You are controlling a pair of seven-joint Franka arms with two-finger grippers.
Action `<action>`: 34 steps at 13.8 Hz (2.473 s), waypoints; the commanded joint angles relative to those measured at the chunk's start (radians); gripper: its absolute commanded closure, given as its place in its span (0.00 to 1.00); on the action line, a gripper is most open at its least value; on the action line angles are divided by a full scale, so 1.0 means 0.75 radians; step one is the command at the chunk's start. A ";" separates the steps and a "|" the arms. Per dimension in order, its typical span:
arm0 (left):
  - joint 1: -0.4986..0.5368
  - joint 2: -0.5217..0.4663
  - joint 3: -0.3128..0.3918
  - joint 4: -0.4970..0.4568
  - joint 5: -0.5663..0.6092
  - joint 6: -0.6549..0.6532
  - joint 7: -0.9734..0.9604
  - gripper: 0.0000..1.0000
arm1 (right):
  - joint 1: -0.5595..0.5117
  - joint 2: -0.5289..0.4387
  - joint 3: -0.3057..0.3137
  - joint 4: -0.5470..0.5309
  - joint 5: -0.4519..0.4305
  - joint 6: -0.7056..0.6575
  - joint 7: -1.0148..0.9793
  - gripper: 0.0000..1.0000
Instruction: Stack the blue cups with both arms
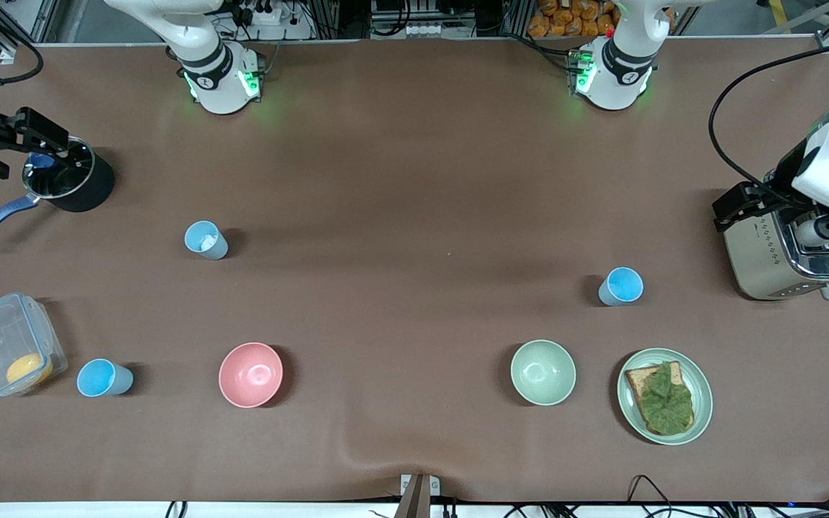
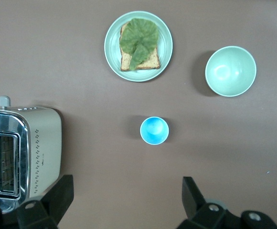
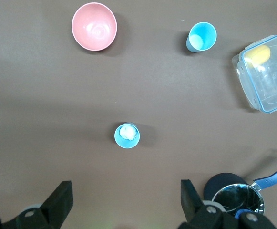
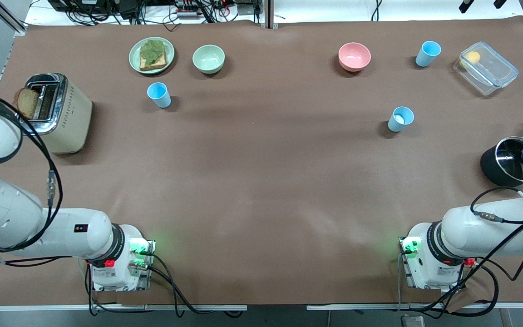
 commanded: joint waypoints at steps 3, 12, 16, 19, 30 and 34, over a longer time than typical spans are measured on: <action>0.018 0.102 -0.005 0.019 -0.014 0.006 0.037 0.00 | -0.030 -0.004 0.018 0.048 -0.005 -0.014 0.003 0.00; 0.024 0.309 -0.001 -0.177 0.001 0.296 0.042 0.00 | -0.036 0.035 0.018 0.042 -0.007 0.002 0.006 0.00; 0.022 0.338 -0.003 -0.175 0.001 0.302 0.040 0.00 | -0.038 0.037 0.018 0.040 -0.007 0.004 0.006 0.00; 0.014 0.354 -0.003 -0.175 0.001 0.313 0.036 0.00 | -0.047 0.037 0.018 0.038 -0.005 0.004 0.006 0.00; 0.024 0.434 -0.003 -0.342 0.001 0.464 0.035 0.00 | -0.049 0.039 0.018 0.036 -0.005 0.002 0.006 0.00; 0.040 0.499 -0.003 -0.369 0.003 0.505 0.038 0.00 | -0.047 0.039 0.018 0.034 -0.005 0.002 0.006 0.00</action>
